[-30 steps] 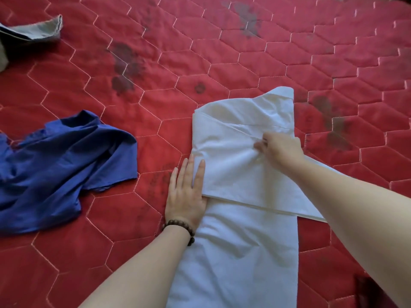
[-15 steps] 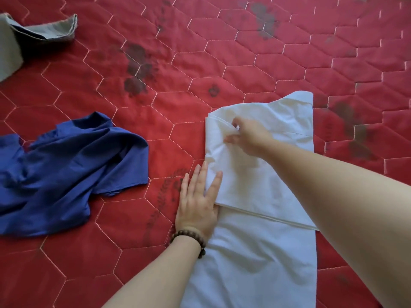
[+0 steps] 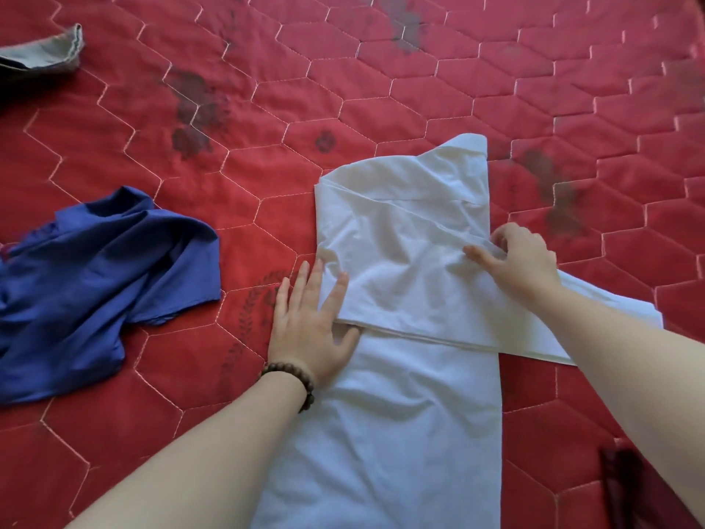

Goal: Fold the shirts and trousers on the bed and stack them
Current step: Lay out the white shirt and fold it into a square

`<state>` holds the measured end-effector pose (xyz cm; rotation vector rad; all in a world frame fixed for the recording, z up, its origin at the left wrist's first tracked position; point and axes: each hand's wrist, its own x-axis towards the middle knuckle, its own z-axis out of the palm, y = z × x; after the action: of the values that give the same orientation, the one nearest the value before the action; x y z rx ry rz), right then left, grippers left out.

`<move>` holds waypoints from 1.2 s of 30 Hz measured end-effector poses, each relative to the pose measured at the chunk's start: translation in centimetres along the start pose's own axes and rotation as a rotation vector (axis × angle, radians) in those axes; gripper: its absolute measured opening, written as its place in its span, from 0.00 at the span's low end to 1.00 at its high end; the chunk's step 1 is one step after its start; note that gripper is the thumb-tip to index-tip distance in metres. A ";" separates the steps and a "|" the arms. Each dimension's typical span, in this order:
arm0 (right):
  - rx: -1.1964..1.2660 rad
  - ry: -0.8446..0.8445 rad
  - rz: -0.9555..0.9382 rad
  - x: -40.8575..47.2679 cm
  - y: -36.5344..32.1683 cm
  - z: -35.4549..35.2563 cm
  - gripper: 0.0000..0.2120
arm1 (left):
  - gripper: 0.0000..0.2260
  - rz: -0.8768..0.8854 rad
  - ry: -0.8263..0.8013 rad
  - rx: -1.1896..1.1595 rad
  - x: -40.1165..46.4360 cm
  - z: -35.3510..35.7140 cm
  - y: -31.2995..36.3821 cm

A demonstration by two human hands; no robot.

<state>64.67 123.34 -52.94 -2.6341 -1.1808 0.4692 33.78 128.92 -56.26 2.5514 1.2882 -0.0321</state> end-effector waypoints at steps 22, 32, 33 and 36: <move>-0.100 0.042 -0.338 -6.2 1.6 2.5 0.25 | 0.26 0.182 -0.119 0.088 7.3 2.1 12.7; -0.524 -0.027 0.074 -8.6 15.6 -0.5 0.29 | 0.29 0.189 -0.105 0.185 6.8 3.1 12.7; -0.511 -0.055 0.115 -9.1 16.9 -1.1 0.29 | 0.29 0.188 -0.110 0.177 6.7 3.0 12.7; -0.372 -0.138 0.098 -9.7 18.5 -1.8 0.29 | 0.30 0.128 -0.160 0.176 7.0 2.2 13.8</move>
<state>71.88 103.83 -55.30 -3.0297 -1.2931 0.4979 49.17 126.12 -56.10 2.7085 1.1043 -0.3302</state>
